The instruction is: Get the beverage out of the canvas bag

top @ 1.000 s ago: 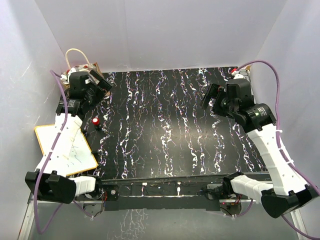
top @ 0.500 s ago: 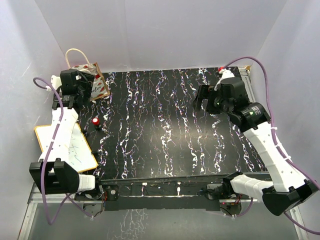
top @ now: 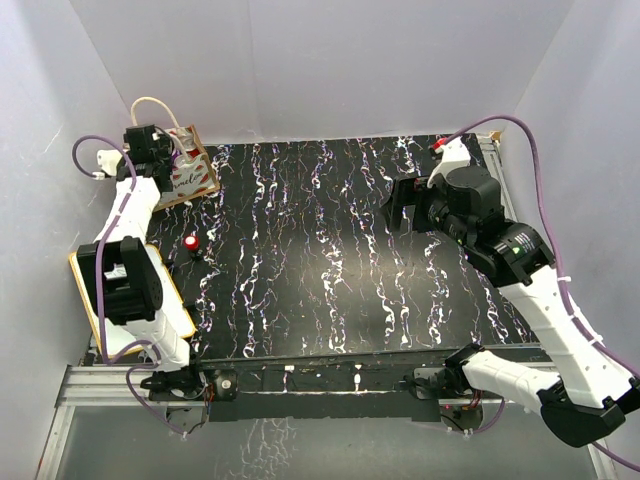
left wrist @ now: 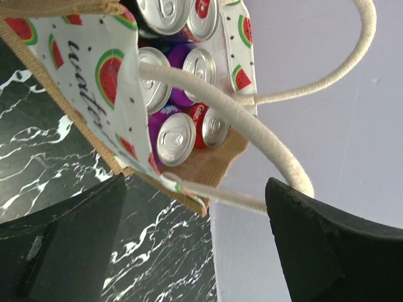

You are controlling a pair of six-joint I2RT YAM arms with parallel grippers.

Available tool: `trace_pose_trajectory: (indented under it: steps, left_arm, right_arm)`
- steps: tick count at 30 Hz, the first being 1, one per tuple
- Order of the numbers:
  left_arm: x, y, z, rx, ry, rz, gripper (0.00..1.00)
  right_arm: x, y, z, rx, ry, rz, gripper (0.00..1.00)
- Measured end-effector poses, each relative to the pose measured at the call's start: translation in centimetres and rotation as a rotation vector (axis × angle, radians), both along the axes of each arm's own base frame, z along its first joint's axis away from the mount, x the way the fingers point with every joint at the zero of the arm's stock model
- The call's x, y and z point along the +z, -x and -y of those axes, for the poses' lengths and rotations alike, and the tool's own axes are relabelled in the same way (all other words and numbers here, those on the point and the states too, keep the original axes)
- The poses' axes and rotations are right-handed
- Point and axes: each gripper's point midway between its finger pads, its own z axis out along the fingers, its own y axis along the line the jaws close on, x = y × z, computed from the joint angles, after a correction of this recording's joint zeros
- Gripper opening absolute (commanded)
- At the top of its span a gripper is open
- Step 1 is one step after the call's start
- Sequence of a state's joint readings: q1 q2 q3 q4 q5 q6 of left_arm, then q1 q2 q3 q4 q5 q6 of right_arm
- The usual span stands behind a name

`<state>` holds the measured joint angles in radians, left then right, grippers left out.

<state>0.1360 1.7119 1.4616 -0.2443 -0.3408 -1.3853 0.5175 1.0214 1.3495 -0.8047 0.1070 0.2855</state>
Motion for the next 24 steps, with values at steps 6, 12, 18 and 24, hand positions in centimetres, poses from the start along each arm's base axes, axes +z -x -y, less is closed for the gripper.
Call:
trace_pose_trajectory:
  steps: [6,12,18,24]
  left_arm:
    - [-0.2,-2.8,-1.1,0.016,-0.001,0.043,0.86]
    - [2.0,-3.5,-0.6,-0.022,0.002,0.112,0.91]
    - [5.9,-1.6,-0.8,-0.004,-0.017,0.200,0.95]
    - [7.6,-2.1,-1.5,0.020,-0.009,0.244,0.91]
  right_arm:
    - [0.3,-0.1,0.6,-0.016,0.023,0.029,0.98]
    - [0.6,-0.2,0.8,-0.022,0.030,0.045,0.98]
    - [0.6,-0.2,0.6,-0.010,0.027,0.048,0.98]
    - [0.3,-0.4,0.2,0.001,0.029,0.036,0.98]
